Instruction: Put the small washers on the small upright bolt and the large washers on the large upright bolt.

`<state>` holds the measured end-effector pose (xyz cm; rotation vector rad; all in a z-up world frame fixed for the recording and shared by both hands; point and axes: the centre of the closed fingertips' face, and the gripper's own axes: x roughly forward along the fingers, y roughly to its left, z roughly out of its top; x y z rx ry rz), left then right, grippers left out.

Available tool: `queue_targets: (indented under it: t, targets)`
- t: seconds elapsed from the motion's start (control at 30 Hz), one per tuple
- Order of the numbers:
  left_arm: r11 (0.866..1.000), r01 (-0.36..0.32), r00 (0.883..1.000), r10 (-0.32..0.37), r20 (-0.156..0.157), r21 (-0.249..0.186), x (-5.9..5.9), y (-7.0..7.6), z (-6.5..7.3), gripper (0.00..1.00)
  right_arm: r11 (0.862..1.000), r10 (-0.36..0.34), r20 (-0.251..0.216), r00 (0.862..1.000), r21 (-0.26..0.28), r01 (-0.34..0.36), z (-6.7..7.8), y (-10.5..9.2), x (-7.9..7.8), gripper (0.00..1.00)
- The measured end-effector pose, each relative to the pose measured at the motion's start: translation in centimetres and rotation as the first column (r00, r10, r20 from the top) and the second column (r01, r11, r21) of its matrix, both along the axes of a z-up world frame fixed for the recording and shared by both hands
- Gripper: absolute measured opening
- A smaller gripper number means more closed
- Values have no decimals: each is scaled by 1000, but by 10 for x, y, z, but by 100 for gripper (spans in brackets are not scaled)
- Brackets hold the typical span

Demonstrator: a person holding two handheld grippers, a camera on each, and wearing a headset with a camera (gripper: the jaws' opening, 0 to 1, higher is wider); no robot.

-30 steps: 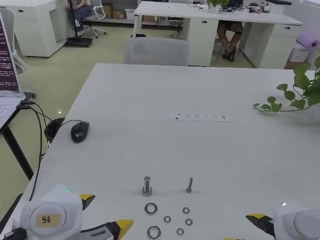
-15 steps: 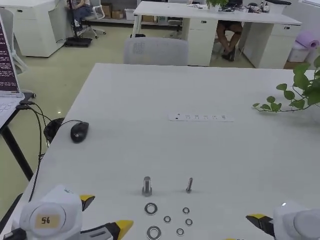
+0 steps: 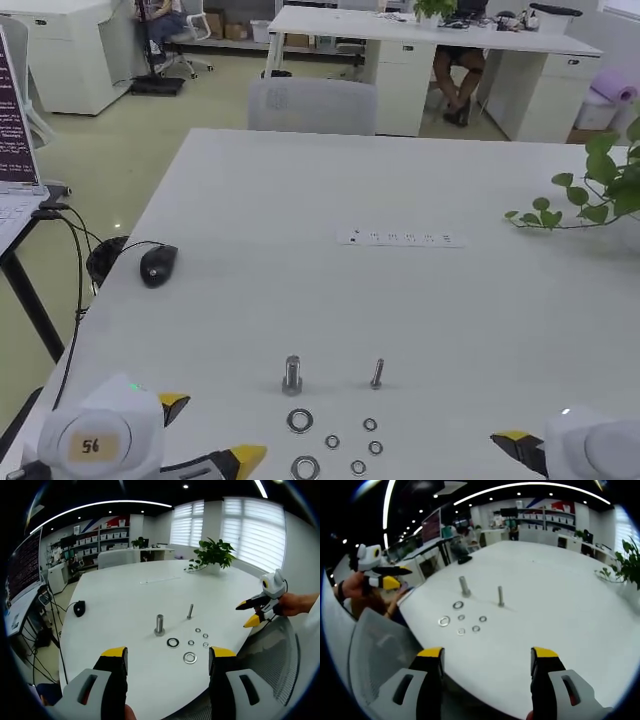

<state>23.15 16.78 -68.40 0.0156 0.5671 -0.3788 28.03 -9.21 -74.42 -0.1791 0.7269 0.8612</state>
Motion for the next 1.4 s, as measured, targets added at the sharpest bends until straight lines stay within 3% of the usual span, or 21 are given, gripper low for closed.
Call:
queue_targets:
  t: [0.53,0.97,1.1,1.23,1.4]
  targets:
    - [1000,-5,1000,5,-4,-1,-1,-4,-2,65,999,25,-5,1000,-20,-25,-4,-2,3,70]
    - [1000,-25,1000,25,-2,-6,-2,0,-1,65,994,95,-11,995,-56,-96,-8,15,14,64]
    - [999,-33,999,33,1,-10,-2,1,-1,65,982,163,-3,987,-98,-163,-11,24,19,60]
    - [999,-39,999,39,0,-16,-3,1,-1,65,975,204,-23,979,-90,-205,-12,36,23,55]
    - [999,-47,999,47,1,-17,-4,3,-1,65,947,290,-44,956,-134,-293,-20,51,24,50]
